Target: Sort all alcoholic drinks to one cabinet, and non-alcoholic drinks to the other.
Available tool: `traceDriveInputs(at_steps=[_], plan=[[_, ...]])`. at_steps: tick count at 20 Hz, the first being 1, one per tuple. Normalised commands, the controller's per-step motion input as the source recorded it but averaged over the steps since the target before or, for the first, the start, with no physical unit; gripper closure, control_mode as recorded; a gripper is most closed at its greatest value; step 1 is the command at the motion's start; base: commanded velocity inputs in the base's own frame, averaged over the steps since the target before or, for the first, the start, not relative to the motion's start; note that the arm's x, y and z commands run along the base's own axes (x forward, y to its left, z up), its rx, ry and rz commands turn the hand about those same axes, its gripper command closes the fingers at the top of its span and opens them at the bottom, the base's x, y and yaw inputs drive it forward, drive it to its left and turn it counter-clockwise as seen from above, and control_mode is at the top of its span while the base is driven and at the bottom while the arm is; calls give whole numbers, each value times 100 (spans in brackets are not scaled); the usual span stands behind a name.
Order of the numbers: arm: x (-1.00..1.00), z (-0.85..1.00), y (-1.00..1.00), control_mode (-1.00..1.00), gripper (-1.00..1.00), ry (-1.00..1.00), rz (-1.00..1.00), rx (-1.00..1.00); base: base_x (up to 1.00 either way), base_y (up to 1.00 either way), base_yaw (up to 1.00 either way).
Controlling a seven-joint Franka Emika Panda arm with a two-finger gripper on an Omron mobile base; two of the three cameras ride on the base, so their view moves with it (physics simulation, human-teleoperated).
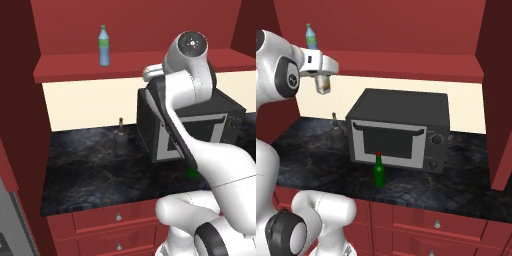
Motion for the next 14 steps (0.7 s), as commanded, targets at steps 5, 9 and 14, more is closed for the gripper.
traceDriveInputs(at_steps=[5, 9, 14], plan=[[1, 50, 0, -100, 100, -12, 11, 0, 0, 0, 0], [16, 29, 0, -100, 100, -12, 9, 0, 0, 0, 0], [45, 5, 0, -100, 100, -4, 6, 0, 0, 0, 0]])
